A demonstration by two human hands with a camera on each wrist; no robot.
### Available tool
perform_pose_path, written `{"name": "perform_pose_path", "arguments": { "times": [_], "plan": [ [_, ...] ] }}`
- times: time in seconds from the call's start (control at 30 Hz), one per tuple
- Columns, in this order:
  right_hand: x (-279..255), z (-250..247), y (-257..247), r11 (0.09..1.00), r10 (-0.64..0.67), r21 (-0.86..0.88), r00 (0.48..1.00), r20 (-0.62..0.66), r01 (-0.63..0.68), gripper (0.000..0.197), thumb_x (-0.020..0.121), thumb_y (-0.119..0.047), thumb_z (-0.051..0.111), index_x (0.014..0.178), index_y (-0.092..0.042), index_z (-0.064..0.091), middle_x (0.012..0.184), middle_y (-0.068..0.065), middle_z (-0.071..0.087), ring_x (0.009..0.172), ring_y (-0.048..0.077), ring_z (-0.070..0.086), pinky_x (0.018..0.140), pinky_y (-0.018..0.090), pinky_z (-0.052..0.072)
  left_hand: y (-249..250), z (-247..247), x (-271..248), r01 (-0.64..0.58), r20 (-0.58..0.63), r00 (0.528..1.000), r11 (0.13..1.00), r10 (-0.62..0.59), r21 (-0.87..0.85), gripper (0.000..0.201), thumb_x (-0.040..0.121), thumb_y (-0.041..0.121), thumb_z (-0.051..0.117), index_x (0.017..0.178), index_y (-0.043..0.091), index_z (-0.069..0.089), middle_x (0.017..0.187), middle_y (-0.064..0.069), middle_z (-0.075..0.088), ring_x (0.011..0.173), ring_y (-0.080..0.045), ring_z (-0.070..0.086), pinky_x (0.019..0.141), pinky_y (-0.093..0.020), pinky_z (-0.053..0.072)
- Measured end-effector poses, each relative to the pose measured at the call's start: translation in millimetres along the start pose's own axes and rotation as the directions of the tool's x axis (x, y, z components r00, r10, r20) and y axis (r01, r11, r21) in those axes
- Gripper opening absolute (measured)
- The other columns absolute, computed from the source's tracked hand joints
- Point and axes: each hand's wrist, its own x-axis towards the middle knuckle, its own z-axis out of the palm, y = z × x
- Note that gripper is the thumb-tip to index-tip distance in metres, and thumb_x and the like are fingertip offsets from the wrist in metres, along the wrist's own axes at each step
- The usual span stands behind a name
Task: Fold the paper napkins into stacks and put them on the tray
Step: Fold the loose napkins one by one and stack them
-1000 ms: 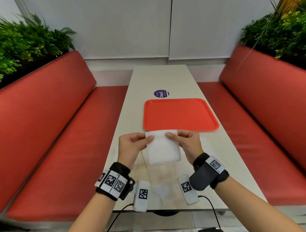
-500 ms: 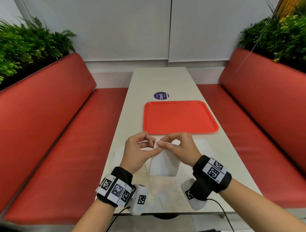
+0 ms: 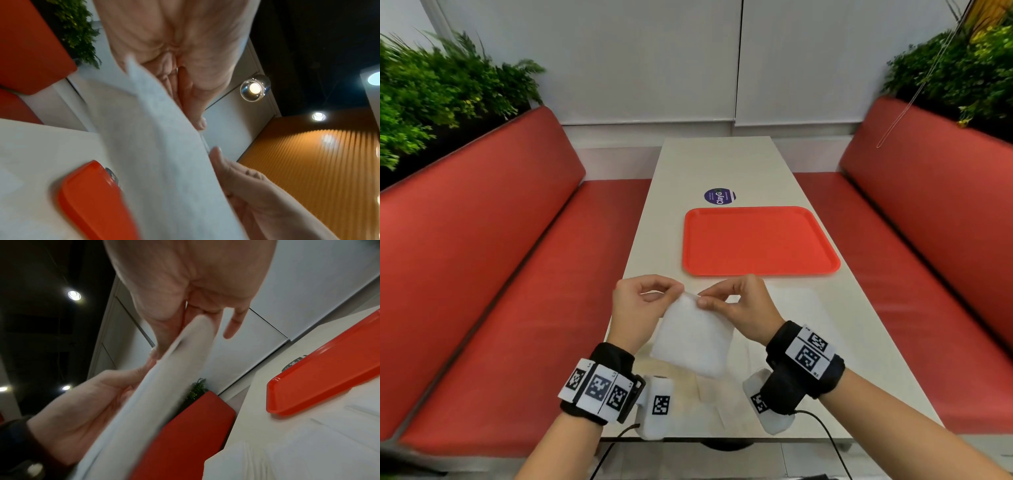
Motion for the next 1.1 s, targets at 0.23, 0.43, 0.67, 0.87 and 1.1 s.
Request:
{"name": "perform_pose_path", "arguments": {
  "times": [0.23, 0.43, 0.67, 0.87, 1.1],
  "plan": [
    [-4.1, 23.6, 30.1, 0.95, 0.186, 0.228, 0.973, 0.137, -0.214, 0.035, 0.076, -0.018, 0.083, 0.087, -0.018, 0.05, 0.073, 0.013, 0.063, 0.06, 0.021, 0.054, 0.058, 0.026, 0.046, -45.1, -21.9, -18.2, 0.125, -0.192, 0.972, 0.991, -0.133, -0.057, 0.007, 0.083, 0.007, 0.075, 0.076, 0.007, 0.073, 0.075, -0.006, 0.072, 0.068, -0.012, 0.065, 0.054, -0.024, 0.048],
    [0.5, 64.7, 53.2, 0.91, 0.326, 0.222, 0.936, 0.137, -0.349, 0.018, 0.071, -0.006, 0.084, 0.068, -0.017, 0.07, 0.051, 0.002, 0.036, 0.052, 0.016, 0.035, 0.054, 0.024, 0.04, -81.6, -39.7, -29.1, 0.306, -0.156, 0.931, 0.939, -0.329, -0.155, 0.021, 0.087, 0.021, 0.072, 0.107, 0.027, 0.068, 0.089, -0.017, 0.073, 0.086, -0.026, 0.072, 0.068, -0.037, 0.059],
    [50.5, 102.7, 54.8, 0.957, 0.283, 0.071, 0.959, -0.031, -0.28, 0.017, 0.071, -0.014, 0.086, 0.086, -0.017, 0.079, 0.049, -0.016, 0.042, 0.048, 0.003, 0.035, 0.054, 0.014, 0.033, -93.9, -68.0, 13.6, 0.172, -0.14, 0.98, 0.959, -0.143, 0.223, 0.026, 0.081, 0.002, 0.074, 0.089, 0.026, 0.076, 0.083, 0.007, 0.067, 0.072, -0.013, 0.059, 0.074, -0.022, 0.047],
    [69.7, 131.8, 73.1, 0.897, 0.387, -0.212, 0.921, -0.053, -0.389, 0.028, 0.073, -0.012, 0.082, 0.099, -0.013, 0.075, 0.078, -0.005, 0.057, 0.073, 0.013, 0.055, 0.07, 0.022, 0.05, -121.5, -71.2, 43.5, 0.185, -0.09, 0.983, 0.862, -0.162, 0.472, 0.021, 0.081, 0.002, 0.072, 0.1, 0.012, 0.075, 0.1, -0.001, 0.068, 0.071, -0.003, 0.054, 0.066, -0.002, 0.043],
    [55.7, 126.1, 82.0, 0.838, 0.451, -0.331, 0.892, -0.03, -0.435, 0.032, 0.082, -0.029, 0.074, 0.112, -0.023, 0.067, 0.102, 0.004, 0.049, 0.086, 0.015, 0.05, 0.078, 0.022, 0.04, -131.9, -67.9, 40.5, 0.174, 0.004, 0.976, 0.793, -0.217, 0.584, 0.031, 0.084, 0.024, 0.074, 0.112, 0.035, 0.066, 0.118, -0.007, 0.047, 0.098, -0.019, 0.053, 0.101, -0.036, 0.045]
  ]
}}
